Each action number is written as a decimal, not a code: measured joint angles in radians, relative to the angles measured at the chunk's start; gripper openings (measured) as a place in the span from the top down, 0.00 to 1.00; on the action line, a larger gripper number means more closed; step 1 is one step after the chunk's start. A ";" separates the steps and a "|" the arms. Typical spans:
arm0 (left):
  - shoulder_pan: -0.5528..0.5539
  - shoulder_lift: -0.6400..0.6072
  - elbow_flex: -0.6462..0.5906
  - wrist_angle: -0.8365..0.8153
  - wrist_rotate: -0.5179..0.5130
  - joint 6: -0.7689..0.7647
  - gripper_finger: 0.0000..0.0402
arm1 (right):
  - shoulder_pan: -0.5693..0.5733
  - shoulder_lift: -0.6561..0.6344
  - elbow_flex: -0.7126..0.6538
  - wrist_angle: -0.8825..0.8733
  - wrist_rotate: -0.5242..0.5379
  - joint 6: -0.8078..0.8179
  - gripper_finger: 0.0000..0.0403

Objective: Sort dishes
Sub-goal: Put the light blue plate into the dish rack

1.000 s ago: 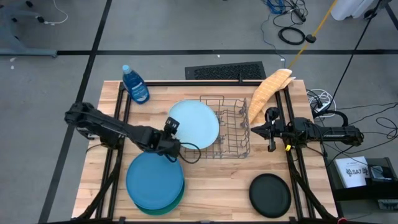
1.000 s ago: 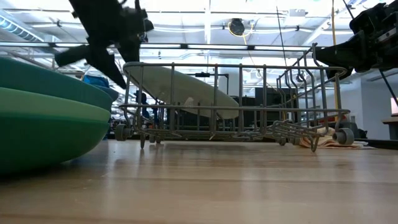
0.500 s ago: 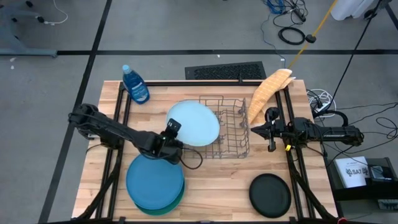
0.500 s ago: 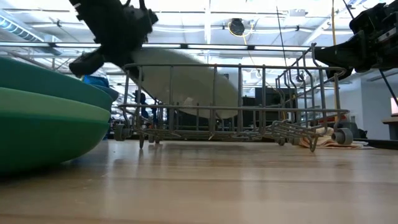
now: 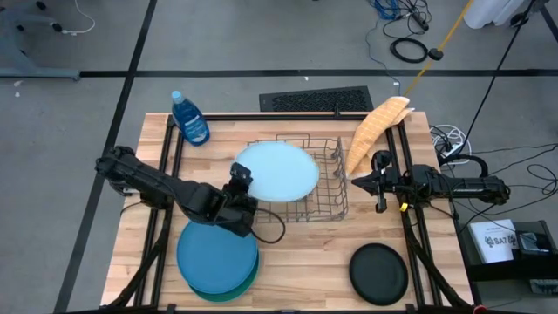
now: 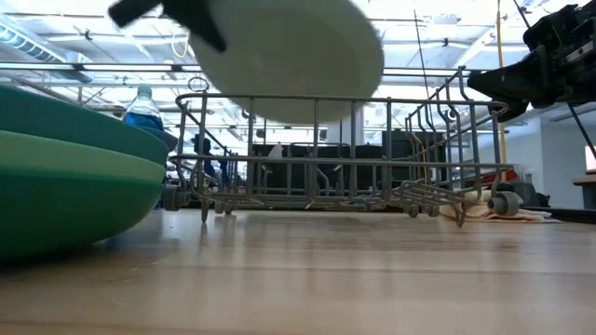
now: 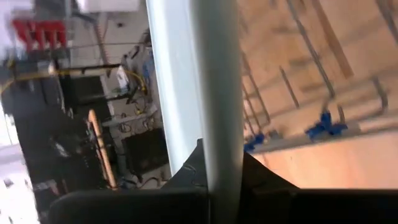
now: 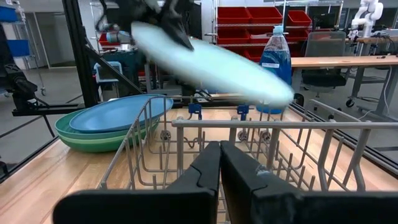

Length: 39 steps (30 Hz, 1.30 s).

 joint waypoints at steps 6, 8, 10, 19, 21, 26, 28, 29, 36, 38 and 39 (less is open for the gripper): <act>0.017 -0.041 0.144 0.012 0.059 -0.579 0.97 | 0.000 0.000 0.000 0.000 0.000 0.000 0.98; 0.018 -0.061 0.138 0.024 0.076 -0.783 0.97 | 0.000 0.000 0.000 0.000 0.000 0.000 0.98; 0.009 -0.073 0.121 0.039 0.077 -0.938 0.97 | 0.000 0.000 0.000 0.000 0.000 0.000 0.98; -0.026 -0.075 0.050 0.030 0.084 -1.457 0.97 | 0.000 0.000 0.000 0.001 0.000 0.024 0.98; -0.032 -0.075 0.031 0.029 0.085 -1.539 0.97 | 0.000 0.000 0.000 0.002 0.000 0.025 0.98; -0.030 -0.075 0.009 0.030 0.079 -1.689 0.97 | 0.000 0.000 0.000 0.004 0.000 0.023 0.98; -0.029 -0.075 0.002 0.023 0.078 -1.736 0.97 | 0.000 0.000 0.000 0.006 0.000 0.022 0.98; -0.029 -0.075 0.002 0.014 0.078 -1.758 0.97 | 0.000 0.000 0.000 0.010 0.000 0.021 0.98; -0.029 -0.075 0.002 -0.064 0.073 -1.853 0.97 | 0.000 0.000 0.000 0.034 0.000 0.012 0.98; -0.025 -0.075 0.002 -0.084 0.069 -1.858 0.97 | 0.000 0.000 0.000 0.034 0.000 0.006 0.98; -0.022 -0.075 0.002 -0.103 0.069 -1.875 0.97 | 0.000 0.000 0.000 0.034 0.000 0.005 0.98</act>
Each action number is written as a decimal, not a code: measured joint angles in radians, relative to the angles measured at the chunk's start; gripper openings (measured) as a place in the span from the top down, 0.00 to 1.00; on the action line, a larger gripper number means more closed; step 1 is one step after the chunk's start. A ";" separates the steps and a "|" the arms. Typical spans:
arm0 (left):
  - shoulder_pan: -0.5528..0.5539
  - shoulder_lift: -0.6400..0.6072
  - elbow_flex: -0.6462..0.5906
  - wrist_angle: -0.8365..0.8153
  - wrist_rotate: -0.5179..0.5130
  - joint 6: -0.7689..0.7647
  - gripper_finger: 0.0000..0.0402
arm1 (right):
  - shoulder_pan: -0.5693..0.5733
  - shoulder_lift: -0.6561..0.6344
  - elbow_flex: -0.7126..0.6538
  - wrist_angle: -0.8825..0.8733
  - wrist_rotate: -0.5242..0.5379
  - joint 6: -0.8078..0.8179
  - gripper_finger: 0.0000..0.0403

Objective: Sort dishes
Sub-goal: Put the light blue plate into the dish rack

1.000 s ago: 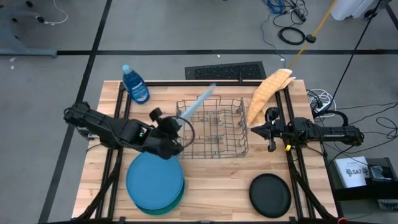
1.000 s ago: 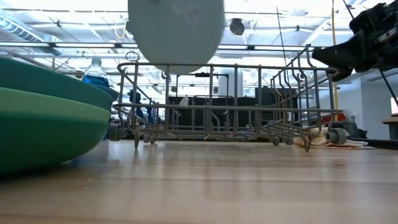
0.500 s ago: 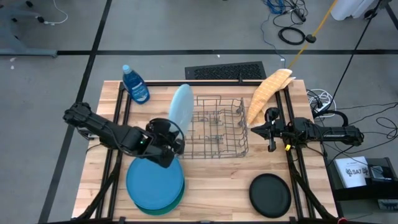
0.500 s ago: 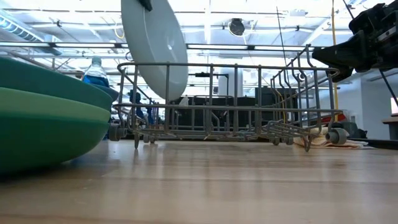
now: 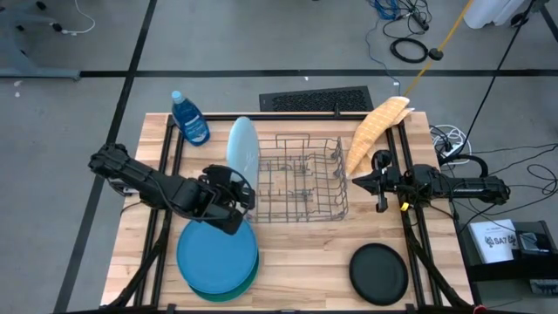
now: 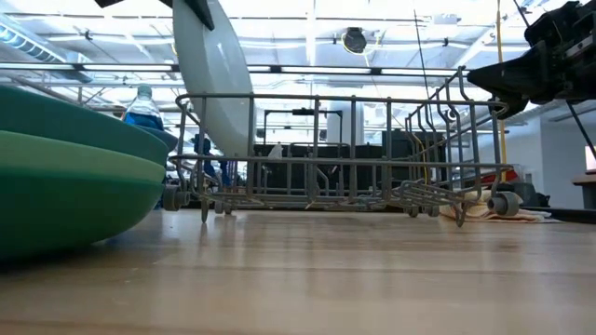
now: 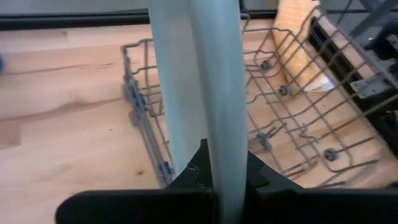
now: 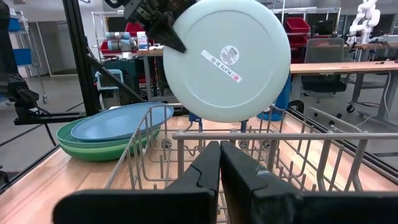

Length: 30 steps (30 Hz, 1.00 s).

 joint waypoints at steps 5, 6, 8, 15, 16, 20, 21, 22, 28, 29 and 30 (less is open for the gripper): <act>0.025 0.018 0.000 -0.038 0.022 -0.030 0.98 | 0.000 0.000 0.000 0.009 0.000 -0.004 0.98; 0.030 0.023 0.000 -0.041 0.025 -0.029 0.98 | 0.000 0.000 0.000 0.015 0.000 -0.005 0.98; 0.040 0.034 0.000 -0.042 0.046 -0.029 0.98 | 0.000 0.000 0.000 0.024 0.000 -0.007 0.98; 0.057 0.075 0.000 -0.039 0.080 -0.019 0.97 | 0.000 0.000 0.000 0.032 0.000 -0.008 0.98; 0.057 0.078 0.000 -0.038 0.078 -0.019 0.97 | 0.000 0.000 0.000 0.033 0.000 -0.008 0.98; 0.056 0.081 0.000 -0.035 0.084 -0.019 0.97 | 0.000 0.000 0.000 0.033 0.000 -0.008 0.98; 0.056 0.081 0.000 -0.029 0.088 -0.019 0.97 | 0.000 0.000 0.000 0.033 0.000 -0.008 0.98; 0.056 0.081 0.000 -0.023 0.096 -0.020 0.97 | 0.000 0.000 0.000 0.033 0.000 -0.008 0.98; 0.052 0.081 0.000 -0.023 0.130 -0.022 0.93 | 0.000 0.000 0.000 0.033 0.000 -0.008 0.98; 0.051 0.081 0.000 -0.022 0.142 -0.022 0.92 | 0.000 0.000 0.000 0.033 0.000 -0.008 0.98; 0.051 0.081 0.000 -0.022 0.152 -0.021 0.91 | 0.000 0.000 0.000 0.033 0.000 -0.008 0.98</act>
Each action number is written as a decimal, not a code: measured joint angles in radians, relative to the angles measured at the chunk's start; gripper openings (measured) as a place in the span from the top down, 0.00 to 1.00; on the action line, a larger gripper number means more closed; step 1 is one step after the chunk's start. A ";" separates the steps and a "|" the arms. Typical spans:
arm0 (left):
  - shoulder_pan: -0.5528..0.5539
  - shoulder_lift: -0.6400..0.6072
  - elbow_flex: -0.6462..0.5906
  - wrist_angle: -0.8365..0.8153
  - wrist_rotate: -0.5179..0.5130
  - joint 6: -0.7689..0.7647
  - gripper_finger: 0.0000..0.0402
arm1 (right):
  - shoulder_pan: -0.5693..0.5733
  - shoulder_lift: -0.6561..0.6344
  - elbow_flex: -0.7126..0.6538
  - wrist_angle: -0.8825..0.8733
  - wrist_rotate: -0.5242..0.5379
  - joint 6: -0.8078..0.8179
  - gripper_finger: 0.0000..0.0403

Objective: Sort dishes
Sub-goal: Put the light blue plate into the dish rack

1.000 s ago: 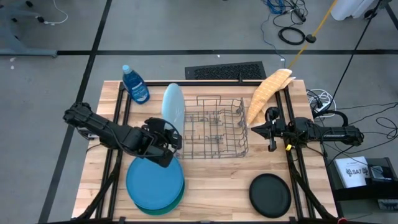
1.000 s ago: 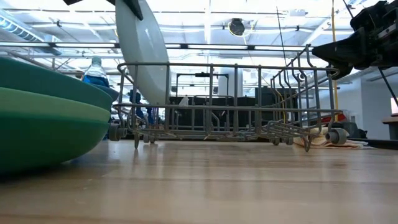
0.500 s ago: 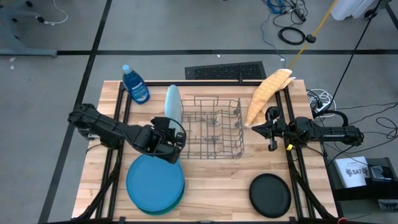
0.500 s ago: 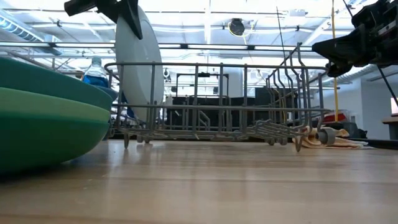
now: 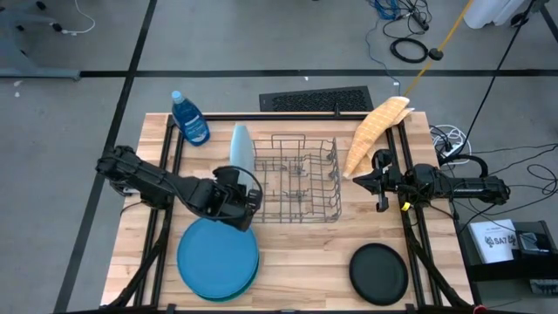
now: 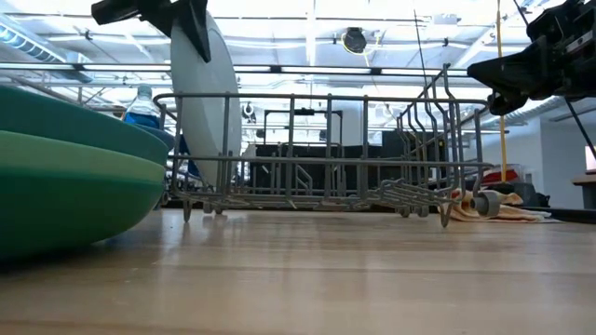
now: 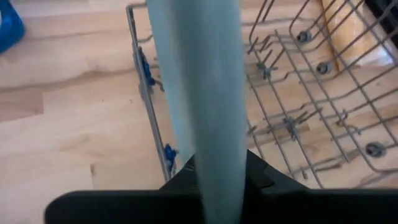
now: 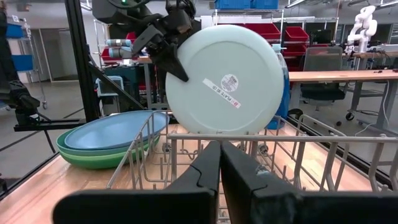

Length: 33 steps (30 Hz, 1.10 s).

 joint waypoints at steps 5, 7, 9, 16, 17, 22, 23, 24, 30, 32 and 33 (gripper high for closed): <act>-0.009 0.000 0.000 0.007 0.022 0.022 0.82 | 0.000 0.000 0.000 0.000 0.000 0.000 0.98; -0.009 0.000 0.000 0.009 0.032 0.021 0.79 | 0.000 0.000 0.000 0.000 0.000 0.000 0.98; -0.014 0.000 0.000 0.009 0.034 0.021 0.77 | 0.000 0.000 0.000 0.000 0.000 0.000 0.98; -0.015 -0.008 0.004 -0.009 0.034 0.127 0.76 | 0.000 0.000 0.000 -0.001 0.000 0.003 0.98; -0.015 -0.008 0.008 -0.023 0.034 0.130 0.76 | 0.000 0.000 0.000 -0.001 0.000 0.003 0.98; -0.015 -0.008 0.025 -0.097 0.034 0.123 0.76 | 0.000 0.000 0.000 -0.001 0.000 0.003 0.98; -0.015 -0.009 0.028 -0.109 0.034 0.123 0.76 | 0.000 0.000 0.000 -0.001 0.000 0.003 0.98; -0.015 -0.009 0.031 -0.117 0.034 0.123 0.76 | 0.000 0.000 0.000 -0.001 0.000 0.003 0.98; -0.015 -0.009 0.066 -0.144 0.029 0.132 0.76 | 0.000 0.000 0.000 -0.001 0.000 0.003 0.98; -0.015 -0.009 0.077 -0.152 0.027 0.133 0.76 | 0.000 0.000 0.000 -0.001 0.000 0.003 0.98; -0.015 -0.009 0.083 -0.158 0.024 0.133 0.76 | 0.000 0.000 0.000 -0.001 0.000 0.003 0.98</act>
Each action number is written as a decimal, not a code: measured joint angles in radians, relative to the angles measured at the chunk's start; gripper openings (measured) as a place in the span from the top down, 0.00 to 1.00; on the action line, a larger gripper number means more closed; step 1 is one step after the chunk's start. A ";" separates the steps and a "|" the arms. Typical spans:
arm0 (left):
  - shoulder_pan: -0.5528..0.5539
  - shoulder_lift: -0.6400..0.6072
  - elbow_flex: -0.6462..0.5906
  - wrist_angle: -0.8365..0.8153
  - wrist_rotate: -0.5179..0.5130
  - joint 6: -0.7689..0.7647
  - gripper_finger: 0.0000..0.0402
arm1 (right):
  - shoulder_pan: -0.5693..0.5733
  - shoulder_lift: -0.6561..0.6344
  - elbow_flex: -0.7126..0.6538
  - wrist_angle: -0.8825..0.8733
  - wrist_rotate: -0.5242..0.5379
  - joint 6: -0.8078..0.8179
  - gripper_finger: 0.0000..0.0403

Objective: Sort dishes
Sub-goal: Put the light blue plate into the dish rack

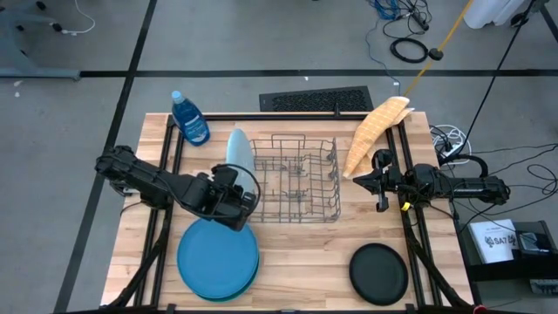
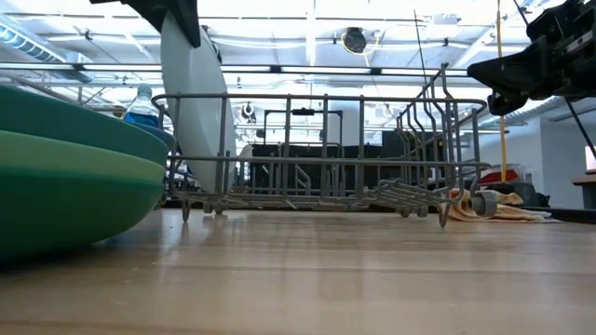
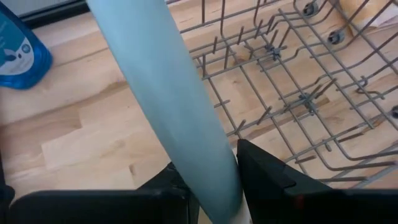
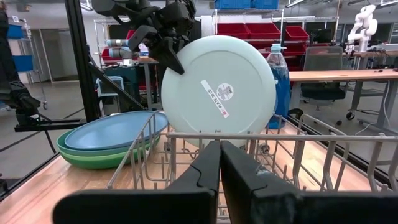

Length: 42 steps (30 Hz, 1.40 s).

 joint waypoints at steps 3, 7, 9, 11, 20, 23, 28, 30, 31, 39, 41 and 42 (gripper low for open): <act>0.000 0.000 0.002 -0.008 -0.004 -0.002 0.76 | 0.000 0.000 0.000 0.000 0.000 0.000 0.98; 0.000 0.000 0.002 -0.009 -0.004 -0.003 0.75 | 0.000 0.000 0.000 0.000 0.000 0.000 0.98; 0.000 0.000 0.002 -0.010 -0.004 -0.002 0.74 | 0.000 0.000 0.000 0.000 0.000 0.000 0.98; 0.000 0.000 0.002 -0.016 -0.004 -0.002 0.71 | 0.000 0.000 0.000 0.000 0.000 0.000 0.98; -0.010 0.000 0.002 -0.020 0.024 0.005 0.40 | 0.000 0.000 0.000 0.000 0.000 0.000 0.98; -0.011 0.000 0.002 -0.021 0.030 0.011 0.31 | 0.000 0.000 0.000 0.000 0.000 0.000 0.98; -0.011 0.000 0.026 -0.041 0.038 0.071 0.26 | 0.000 0.000 0.000 0.000 0.000 0.000 0.98; -0.011 0.000 0.051 -0.065 0.032 0.072 0.26 | 0.000 0.000 0.000 0.000 0.000 0.000 0.98; -0.011 0.000 0.066 -0.079 0.031 0.077 0.26 | 0.000 0.000 0.000 0.000 0.000 0.000 0.98; -0.021 -0.001 0.147 -0.176 0.035 0.079 0.26 | 0.000 0.000 0.000 0.000 0.000 0.001 0.98; -0.025 -0.003 0.147 -0.174 0.037 0.086 0.26 | 0.000 0.000 0.000 0.000 0.000 0.001 0.98; -0.026 -0.004 0.147 -0.173 0.038 0.098 0.26 | 0.000 0.000 0.000 0.000 0.000 0.001 0.98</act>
